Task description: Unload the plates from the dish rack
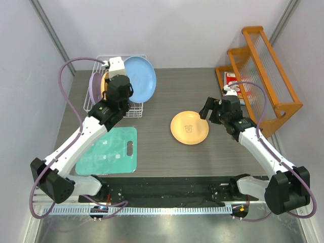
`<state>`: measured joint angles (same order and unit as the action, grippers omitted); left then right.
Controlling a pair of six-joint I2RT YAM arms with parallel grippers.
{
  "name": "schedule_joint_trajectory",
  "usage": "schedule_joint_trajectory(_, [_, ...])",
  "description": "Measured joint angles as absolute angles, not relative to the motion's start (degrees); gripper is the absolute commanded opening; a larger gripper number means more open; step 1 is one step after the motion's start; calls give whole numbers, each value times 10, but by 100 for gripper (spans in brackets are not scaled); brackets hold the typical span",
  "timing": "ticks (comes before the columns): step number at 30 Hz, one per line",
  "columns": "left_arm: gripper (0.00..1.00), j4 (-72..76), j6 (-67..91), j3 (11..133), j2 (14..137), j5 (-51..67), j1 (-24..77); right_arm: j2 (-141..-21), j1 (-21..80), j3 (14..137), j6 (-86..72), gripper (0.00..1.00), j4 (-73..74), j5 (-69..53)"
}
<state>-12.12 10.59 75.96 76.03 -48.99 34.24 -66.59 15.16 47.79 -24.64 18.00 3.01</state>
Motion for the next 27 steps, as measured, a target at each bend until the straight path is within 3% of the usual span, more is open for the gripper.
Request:
schedule_joint_trajectory(11, [0, -146, 277, 683, 736, -290, 344, -667, 156, 478, -286, 88, 80, -70])
schedule_joint_trajectory(27, [0, -135, 337, 667, 751, -224, 344, -700, 180, 478, -306, 87, 33, -103])
